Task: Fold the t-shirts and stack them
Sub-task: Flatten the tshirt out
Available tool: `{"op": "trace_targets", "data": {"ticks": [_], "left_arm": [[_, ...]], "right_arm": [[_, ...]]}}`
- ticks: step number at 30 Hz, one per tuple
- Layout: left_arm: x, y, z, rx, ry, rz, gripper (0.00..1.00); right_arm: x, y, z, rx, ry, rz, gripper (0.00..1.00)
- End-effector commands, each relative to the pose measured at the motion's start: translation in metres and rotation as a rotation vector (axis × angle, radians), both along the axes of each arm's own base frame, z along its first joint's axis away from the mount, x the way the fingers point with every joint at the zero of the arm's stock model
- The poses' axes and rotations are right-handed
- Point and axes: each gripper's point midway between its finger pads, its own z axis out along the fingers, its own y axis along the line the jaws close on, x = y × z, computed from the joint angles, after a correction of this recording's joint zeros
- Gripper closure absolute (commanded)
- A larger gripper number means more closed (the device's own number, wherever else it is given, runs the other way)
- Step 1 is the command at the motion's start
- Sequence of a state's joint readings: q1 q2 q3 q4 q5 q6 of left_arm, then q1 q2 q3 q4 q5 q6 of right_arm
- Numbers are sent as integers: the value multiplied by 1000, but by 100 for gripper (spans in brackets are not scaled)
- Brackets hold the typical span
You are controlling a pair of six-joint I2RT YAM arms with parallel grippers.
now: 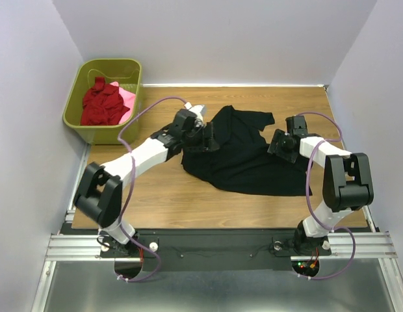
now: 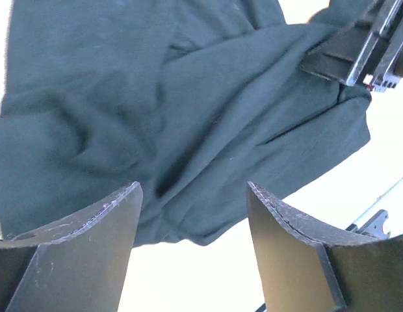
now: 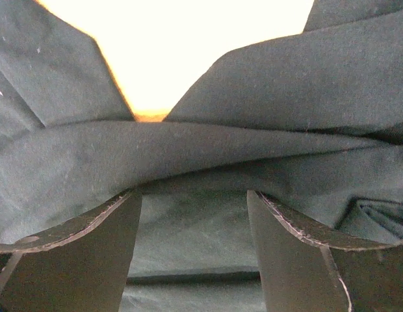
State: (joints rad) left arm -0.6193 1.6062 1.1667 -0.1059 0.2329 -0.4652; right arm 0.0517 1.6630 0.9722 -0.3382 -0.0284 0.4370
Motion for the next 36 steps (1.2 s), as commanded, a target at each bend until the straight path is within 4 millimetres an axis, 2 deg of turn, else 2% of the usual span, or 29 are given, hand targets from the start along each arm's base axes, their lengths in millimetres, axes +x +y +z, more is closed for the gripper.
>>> {"op": "trace_targets", "data": {"ticks": [1,3,4,6,9,15,19,21,22,23,25,28,31,36], "left_arm": [[20,54,38,-25,-131,149,21],[24,80,32,-5,-142,183,20],[29,101,29,10,-147,212,17],[33,114,28,11,-159,221,17],[36,130,11,-53,-123,209,18],[30,107,-15,-193,-31,67,19],[39,104,-29,-226,1,61,20],[45,100,-30,-245,10,55,20],[48,99,-40,-242,36,56,20],[53,98,-38,-245,32,52,20],[56,96,-48,-244,55,52,20],[61,93,-51,-255,61,43,20],[63,87,-43,-288,45,20,22],[64,81,-32,-330,31,-7,32]], "right_arm": [[-2,8,18,52,-53,53,28],[-5,10,20,63,-57,61,28],[-6,13,22,73,-61,69,28],[-8,14,24,84,-64,77,29],[-10,18,31,103,-81,89,29],[-15,20,37,115,-96,97,29],[-18,23,35,129,-87,105,29],[-19,23,35,129,-85,103,29],[-20,23,34,128,-84,102,29],[-20,24,34,128,-84,106,29],[-20,23,34,128,-83,104,29],[-20,23,33,127,-80,108,28],[-20,23,33,128,-77,109,28],[-20,24,30,133,-69,109,28]]}}
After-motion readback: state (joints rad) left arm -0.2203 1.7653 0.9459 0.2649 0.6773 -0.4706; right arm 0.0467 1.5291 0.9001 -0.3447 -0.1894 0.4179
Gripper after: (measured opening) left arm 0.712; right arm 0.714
